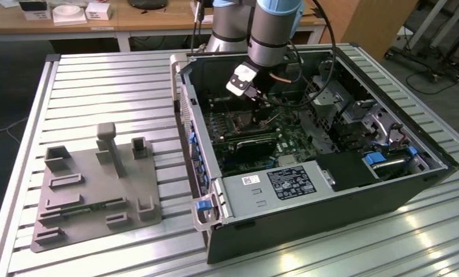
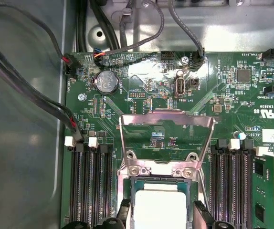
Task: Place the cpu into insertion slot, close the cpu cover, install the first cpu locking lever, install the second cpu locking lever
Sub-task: 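Place the cpu into insertion slot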
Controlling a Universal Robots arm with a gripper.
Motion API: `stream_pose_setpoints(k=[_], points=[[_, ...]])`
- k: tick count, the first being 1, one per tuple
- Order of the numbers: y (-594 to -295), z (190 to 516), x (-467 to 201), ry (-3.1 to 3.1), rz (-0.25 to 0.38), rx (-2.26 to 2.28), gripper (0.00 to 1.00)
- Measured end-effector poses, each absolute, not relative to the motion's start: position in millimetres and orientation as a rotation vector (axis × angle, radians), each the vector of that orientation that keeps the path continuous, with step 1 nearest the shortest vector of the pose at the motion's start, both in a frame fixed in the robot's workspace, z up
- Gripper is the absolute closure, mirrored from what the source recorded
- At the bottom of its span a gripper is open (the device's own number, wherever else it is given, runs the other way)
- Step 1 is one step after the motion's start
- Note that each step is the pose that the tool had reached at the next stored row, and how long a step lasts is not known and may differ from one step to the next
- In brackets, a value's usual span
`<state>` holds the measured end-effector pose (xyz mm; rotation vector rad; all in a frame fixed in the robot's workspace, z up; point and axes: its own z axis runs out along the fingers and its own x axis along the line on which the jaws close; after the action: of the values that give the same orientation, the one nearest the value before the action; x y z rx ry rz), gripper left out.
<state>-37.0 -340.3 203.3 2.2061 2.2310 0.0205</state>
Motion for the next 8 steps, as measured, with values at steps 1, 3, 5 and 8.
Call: stream_pose_setpoints(k=[1,3,5,8], points=[[-340.3,203.5,-37.0,2.231,0.020,2.206,0.38],[-340.3,203.6,-37.0,2.231,0.020,2.206,0.38],[-340.3,203.6,-37.0,2.231,0.020,2.206,0.38],[-340.4,204.0,-37.0,2.231,0.019,2.206,0.38]])
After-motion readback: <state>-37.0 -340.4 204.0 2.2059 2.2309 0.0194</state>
